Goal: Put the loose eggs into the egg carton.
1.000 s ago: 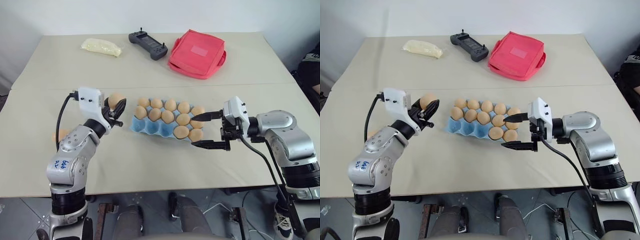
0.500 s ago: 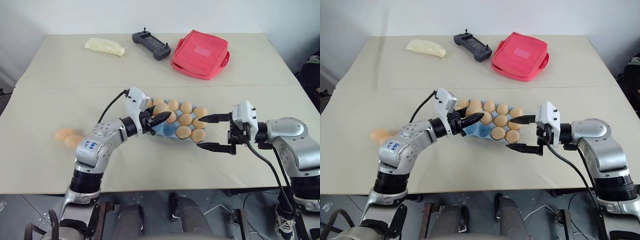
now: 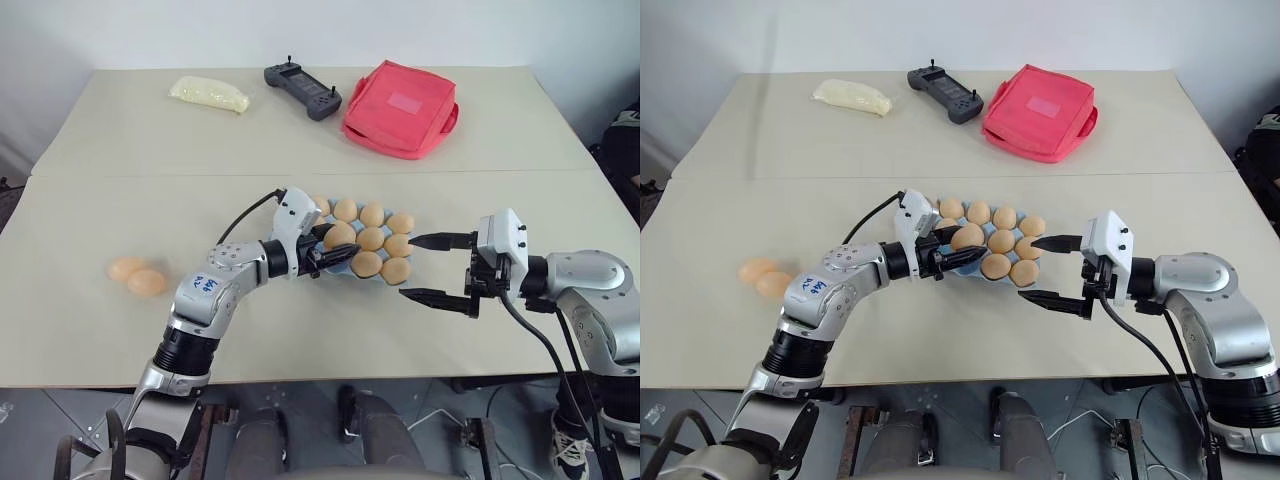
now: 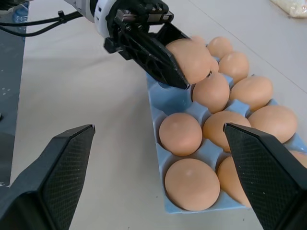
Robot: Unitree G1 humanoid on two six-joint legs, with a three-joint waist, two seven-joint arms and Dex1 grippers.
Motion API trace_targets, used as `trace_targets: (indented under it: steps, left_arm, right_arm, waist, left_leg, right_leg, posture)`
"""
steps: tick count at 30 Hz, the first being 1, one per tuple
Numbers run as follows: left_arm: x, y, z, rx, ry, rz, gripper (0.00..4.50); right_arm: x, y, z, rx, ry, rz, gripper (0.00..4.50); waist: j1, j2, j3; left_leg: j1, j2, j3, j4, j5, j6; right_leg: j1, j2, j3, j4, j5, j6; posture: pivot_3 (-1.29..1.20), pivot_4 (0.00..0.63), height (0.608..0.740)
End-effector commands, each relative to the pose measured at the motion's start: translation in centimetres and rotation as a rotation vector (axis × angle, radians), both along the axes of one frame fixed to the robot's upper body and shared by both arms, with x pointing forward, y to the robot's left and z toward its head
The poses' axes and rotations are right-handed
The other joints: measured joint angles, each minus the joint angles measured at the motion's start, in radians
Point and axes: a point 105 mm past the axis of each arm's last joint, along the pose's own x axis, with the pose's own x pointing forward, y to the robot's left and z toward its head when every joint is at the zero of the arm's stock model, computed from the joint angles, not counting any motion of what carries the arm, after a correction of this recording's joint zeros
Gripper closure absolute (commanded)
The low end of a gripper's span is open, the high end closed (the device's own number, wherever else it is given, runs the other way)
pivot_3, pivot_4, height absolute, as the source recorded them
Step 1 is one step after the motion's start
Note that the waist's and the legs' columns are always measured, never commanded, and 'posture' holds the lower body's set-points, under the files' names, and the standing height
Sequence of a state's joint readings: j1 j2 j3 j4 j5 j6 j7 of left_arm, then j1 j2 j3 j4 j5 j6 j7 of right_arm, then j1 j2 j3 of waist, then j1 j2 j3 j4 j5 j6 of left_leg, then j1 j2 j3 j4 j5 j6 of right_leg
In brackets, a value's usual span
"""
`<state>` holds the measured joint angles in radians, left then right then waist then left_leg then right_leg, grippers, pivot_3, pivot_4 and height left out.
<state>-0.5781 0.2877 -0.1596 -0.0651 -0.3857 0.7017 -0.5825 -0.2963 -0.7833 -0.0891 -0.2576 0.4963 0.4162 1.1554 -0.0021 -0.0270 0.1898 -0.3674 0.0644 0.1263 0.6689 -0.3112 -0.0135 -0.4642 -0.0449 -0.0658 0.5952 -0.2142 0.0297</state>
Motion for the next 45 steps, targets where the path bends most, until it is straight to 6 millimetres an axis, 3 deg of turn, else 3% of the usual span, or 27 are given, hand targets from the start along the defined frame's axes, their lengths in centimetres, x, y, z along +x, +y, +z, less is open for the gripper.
trace_targets:
  steps: [1,3,11,18,26,34,40,45]
  left_arm:
    - [-0.2,-0.3,1.3,-0.018,-0.054,-0.017,0.58]
    - [-0.2,-0.2,1.4,-0.021,-0.054,-0.009,0.01]
    - [-0.6,1.3,2.2,-0.019,-0.081,0.032,0.01]
    - [-4.6,7.0,1.2,0.039,-0.061,0.114,0.01]
    - [-7.0,16.9,1.2,0.051,-0.107,0.587,0.01]
    - [-12.0,20.1,-0.7,0.033,-0.06,0.779,0.01]
    - [-14.2,22.3,-0.4,0.05,-0.075,0.896,0.01]
    - [-14.6,24.7,0.8,0.057,-0.159,1.085,0.01]
  right_arm:
    - [-0.4,-0.1,1.2,-0.001,-0.05,0.001,0.0]
    - [-0.3,-0.1,1.2,-0.001,-0.05,0.0,0.0]
    - [0.1,0.4,1.2,0.005,-0.051,0.014,0.0]
    - [0.6,0.8,1.0,0.013,-0.042,0.051,0.0]
    - [1.5,1.6,1.0,0.017,-0.037,0.125,0.0]
    - [2.5,2.3,1.2,0.008,-0.029,0.194,0.0]
    - [3.3,2.6,1.3,0.0,-0.027,0.234,0.0]
    - [3.7,2.8,1.2,-0.004,-0.026,0.262,0.0]
  waist:
    - [0.001,0.0,0.0]
    - [0.001,0.0,0.0]
    - [-0.002,0.0,0.0]
    - [-0.017,0.0,0.0]
    - [-0.021,0.0,0.0]
    - [-0.025,0.0,0.0]
    - [-0.025,-0.001,-0.001]
    - [-0.026,-0.001,-0.001]
  left_leg:
    - [0.0,0.0,0.0,0.0,0.0,0.0]
    - [0.0,0.0,0.0,0.0,0.0,0.0]
    - [0.0,0.0,0.0,0.001,0.0,0.0]
    - [0.002,0.001,0.0,-0.002,0.0,0.0]
    - [0.002,0.001,0.0,0.0,0.0,0.0]
    - [0.001,0.001,0.0,-0.001,0.0,0.0]
    - [0.002,0.001,-0.001,0.0,0.0,0.0]
    - [0.001,0.001,-0.001,-0.001,0.0,0.0]
  right_leg:
    - [0.0,0.0,0.0,0.0,0.0,0.0]
    - [0.0,0.0,0.0,0.0,0.0,0.0]
    - [0.0,0.0,0.001,0.0,0.0,0.0]
    - [0.0,0.001,0.001,0.002,-0.001,-0.001]
    - [0.0,0.0,0.002,0.0,-0.001,-0.001]
    - [0.0,0.0,0.002,-0.001,-0.001,-0.002]
    - [0.0,0.0,0.002,-0.002,-0.001,-0.004]
    - [0.0,0.0,0.002,-0.004,-0.001,-0.003]
  posture:
    - [0.0,0.15,0.74]
    - [0.0,0.15,0.74]
    - [0.0,0.15,0.74]
    - [0.0,0.15,0.74]
    - [0.0,0.15,0.74]
    - [0.0,0.15,0.74]
    - [0.0,0.15,0.74]
    - [0.0,0.15,0.74]
